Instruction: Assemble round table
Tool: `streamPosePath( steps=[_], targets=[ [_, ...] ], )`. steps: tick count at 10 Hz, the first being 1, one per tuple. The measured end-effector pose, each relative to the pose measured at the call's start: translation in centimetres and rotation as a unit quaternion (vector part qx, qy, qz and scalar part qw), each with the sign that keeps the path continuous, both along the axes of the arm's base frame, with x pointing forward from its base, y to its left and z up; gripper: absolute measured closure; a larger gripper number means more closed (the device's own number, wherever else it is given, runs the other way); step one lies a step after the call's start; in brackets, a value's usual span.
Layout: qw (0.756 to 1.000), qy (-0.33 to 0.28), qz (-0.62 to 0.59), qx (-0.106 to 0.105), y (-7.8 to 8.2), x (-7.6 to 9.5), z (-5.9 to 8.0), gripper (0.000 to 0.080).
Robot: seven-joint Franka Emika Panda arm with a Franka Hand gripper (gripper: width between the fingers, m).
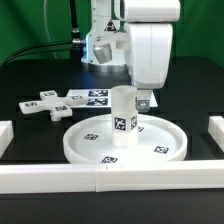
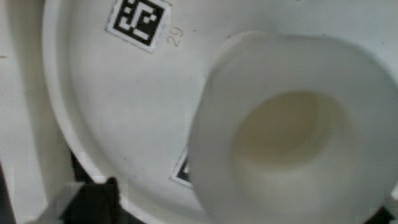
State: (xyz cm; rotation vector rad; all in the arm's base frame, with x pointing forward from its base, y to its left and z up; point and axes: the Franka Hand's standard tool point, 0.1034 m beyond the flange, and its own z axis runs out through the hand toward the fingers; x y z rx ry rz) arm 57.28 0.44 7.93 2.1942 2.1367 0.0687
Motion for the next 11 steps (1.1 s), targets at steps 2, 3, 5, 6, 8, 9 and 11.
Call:
streamPosePath(
  steps=[2,3,5,6,8,9,11],
  targets=[
    [1.000,-0.001,-0.016,0.001,0.0,0.0,0.0,0.0168],
    [1.000,-0.001,-0.016,0.001,-0.4,0.1,0.2,0.0153],
    [1.000,-0.001,-0.022,0.000,-1.4,0.2,0.1,0.0150],
    [1.000,0.000,-0.025,0.000,-1.8,0.1,0.0,0.0150],
    [1.000,0.001,-0.028,0.000,-2.0,0.0,-0.1,0.0150],
    [1.000,0.002,-0.027,0.000,-1.9,-0.1,-0.3,0.0150],
    [1.000,0.005,-0.028,0.000,-2.0,-0.2,-0.6,0.0150]
  ],
)
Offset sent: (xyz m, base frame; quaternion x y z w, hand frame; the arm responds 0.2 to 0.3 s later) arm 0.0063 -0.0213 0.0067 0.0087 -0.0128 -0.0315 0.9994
